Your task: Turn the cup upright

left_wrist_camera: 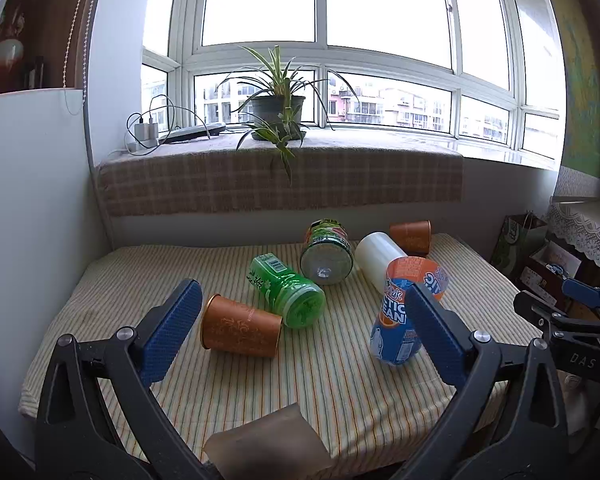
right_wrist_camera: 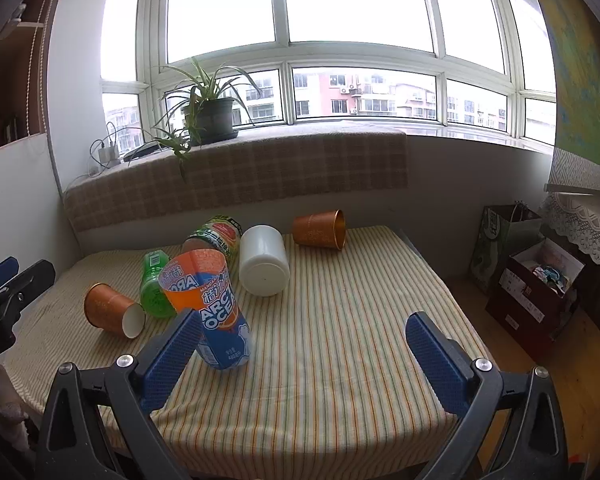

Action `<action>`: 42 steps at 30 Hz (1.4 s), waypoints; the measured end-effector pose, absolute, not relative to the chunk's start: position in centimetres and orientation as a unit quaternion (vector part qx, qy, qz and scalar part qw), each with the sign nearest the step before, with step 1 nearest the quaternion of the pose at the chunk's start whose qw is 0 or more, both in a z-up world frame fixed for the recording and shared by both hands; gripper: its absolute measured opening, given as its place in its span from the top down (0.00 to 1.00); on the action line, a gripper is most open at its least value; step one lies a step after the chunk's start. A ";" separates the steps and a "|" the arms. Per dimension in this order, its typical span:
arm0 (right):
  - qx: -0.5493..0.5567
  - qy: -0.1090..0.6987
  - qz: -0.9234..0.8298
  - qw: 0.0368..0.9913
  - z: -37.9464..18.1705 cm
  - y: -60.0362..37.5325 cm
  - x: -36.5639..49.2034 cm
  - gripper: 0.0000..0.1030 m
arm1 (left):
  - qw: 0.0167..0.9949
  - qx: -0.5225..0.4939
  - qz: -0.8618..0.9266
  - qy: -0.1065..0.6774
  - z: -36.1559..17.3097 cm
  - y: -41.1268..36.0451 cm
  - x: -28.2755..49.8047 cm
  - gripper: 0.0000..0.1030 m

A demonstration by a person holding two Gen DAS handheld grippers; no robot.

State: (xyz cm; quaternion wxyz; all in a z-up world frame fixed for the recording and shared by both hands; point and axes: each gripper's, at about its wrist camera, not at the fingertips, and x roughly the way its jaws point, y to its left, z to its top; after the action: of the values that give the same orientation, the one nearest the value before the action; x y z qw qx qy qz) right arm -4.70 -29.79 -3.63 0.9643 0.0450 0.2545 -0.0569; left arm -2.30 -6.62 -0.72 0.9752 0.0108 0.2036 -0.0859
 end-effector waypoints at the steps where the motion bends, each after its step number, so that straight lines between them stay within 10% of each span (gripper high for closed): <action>1: 0.046 0.255 -0.057 0.964 -3.6 -29.8 -4.7 0.00 | 0.975 0.011 -0.086 0.203 -0.7 -6.6 -2.3 0.00; 42: 0.067 0.277 -0.060 0.957 -4.5 -30.6 -3.7 0.00 | 0.975 0.007 -0.082 0.208 -1.0 -6.6 -1.6 0.00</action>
State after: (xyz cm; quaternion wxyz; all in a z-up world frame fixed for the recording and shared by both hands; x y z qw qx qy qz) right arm -3.70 -30.57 -4.46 0.9566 0.0668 0.2773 -0.0600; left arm -1.62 -6.62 -1.02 0.9746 0.0066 0.2082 -0.0819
